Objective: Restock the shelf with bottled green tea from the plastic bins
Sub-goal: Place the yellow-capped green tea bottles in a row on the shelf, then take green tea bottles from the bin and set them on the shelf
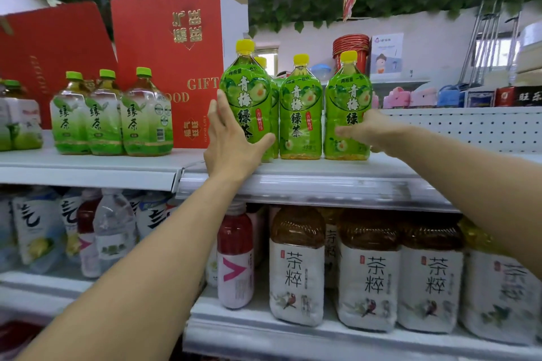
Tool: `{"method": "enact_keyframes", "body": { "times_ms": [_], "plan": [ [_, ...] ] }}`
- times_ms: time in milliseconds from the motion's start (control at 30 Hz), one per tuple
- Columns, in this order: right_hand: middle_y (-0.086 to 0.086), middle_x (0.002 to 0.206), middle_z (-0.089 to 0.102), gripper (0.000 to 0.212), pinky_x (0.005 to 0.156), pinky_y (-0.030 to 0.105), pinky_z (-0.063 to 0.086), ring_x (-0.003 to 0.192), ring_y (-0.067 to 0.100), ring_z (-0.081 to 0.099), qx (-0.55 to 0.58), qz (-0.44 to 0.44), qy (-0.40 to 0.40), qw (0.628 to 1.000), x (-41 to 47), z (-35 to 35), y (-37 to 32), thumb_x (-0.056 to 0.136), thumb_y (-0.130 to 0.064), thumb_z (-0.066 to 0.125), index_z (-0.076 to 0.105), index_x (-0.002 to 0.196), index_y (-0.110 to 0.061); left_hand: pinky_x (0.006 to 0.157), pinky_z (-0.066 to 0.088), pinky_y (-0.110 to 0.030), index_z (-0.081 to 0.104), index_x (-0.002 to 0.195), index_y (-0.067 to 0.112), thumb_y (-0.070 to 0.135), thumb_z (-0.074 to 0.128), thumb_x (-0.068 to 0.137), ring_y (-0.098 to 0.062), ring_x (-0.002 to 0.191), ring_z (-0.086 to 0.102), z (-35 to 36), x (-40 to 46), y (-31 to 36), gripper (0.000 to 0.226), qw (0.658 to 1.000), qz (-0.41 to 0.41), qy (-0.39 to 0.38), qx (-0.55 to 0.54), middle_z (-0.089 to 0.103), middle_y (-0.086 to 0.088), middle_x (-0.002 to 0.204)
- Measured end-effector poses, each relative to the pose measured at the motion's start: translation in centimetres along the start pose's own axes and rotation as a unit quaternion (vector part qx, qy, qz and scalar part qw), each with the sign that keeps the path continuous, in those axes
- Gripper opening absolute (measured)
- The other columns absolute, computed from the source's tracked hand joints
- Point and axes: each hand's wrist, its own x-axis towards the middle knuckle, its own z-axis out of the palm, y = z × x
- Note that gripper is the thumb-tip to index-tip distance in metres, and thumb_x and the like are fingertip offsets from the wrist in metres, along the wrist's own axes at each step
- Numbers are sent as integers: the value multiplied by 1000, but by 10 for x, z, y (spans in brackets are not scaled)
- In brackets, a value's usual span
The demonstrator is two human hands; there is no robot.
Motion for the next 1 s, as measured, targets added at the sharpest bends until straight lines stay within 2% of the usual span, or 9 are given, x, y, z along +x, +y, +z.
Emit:
{"method": "enact_keyframes", "body": {
  "times_ms": [133, 233, 300, 367, 467, 633, 733, 900, 1000],
  "plan": [
    [14, 152, 38, 79, 109, 44, 35, 135, 30, 40, -66, -89, 10, 994, -49, -5, -12, 90, -46, 64, 29, 150, -8, 124, 12, -50, -14, 159, 20, 67, 52, 90, -25, 155, 0, -14, -8, 3, 106, 999, -7, -48, 14, -5, -6, 168],
    [6, 152, 39, 67, 108, 44, 35, 137, 25, 39, -109, -223, 88, 965, -93, 4, -9, 93, -47, 59, 36, 149, -19, 125, -2, -50, -2, 160, 21, 67, 40, 95, -19, 155, -5, -28, -43, 8, 90, 998, 38, -28, 30, -1, -2, 169],
    [3, 148, 43, 62, 103, 41, 37, 134, 23, 41, -141, -291, 131, 937, -124, 15, -4, 94, -47, 56, 38, 147, -22, 125, 0, -50, 10, 160, 21, 64, 40, 96, -18, 155, 2, -34, -80, 7, 84, 995, 91, 22, 29, 11, -3, 167],
    [4, 141, 48, 59, 97, 40, 39, 128, 25, 45, -141, -347, 156, 914, -150, 31, 5, 94, -45, 57, 41, 144, -20, 123, 11, -56, 24, 157, 18, 64, 39, 94, -23, 152, 17, -35, -117, -2, 80, 988, 134, 61, 45, 28, -6, 162],
    [7, 132, 55, 59, 88, 40, 45, 117, 28, 52, -128, -384, 164, 900, -185, 60, 20, 91, -41, 61, 45, 140, -15, 118, 26, -56, 30, 154, 15, 64, 42, 91, -27, 144, 33, -37, -160, -26, 81, 987, 142, 42, 62, 39, -7, 154],
    [3, 134, 53, 64, 74, 36, 53, 112, 23, 56, -97, -380, 105, 914, -241, 118, 29, 88, -43, 54, 39, 143, -15, 106, 44, -43, 29, 154, 19, 65, 50, 90, -23, 135, 45, -55, -211, -81, 81, 992, 100, -50, 57, 45, -3, 149],
    [3, 132, 53, 65, 60, 32, 46, 105, 24, 59, -101, -339, 49, 934, -269, 169, 31, 88, -41, 59, 35, 144, -19, 100, 48, -44, 28, 155, 22, 65, 48, 89, -23, 134, 45, -76, -232, -128, 81, 990, 61, -103, 70, 43, -2, 150],
    [3, 142, 44, 65, 78, 42, 48, 125, 27, 48, -86, -230, -49, 968, -323, 272, 20, 92, -42, 58, 31, 148, -24, 103, 41, -41, 19, 158, 25, 59, 55, 93, -23, 140, 36, -120, -273, -233, 82, 968, -8, -220, 117, 36, -2, 155],
    [-1, 144, 39, 66, 81, 42, 50, 126, 24, 47, -62, -171, -112, 977, -364, 336, 9, 92, -44, 57, 28, 148, -26, 102, 40, -41, 23, 158, 21, 54, 58, 93, -26, 139, 37, -147, -301, -305, 81, 952, -45, -283, 104, 38, -5, 153]
  ]
}}
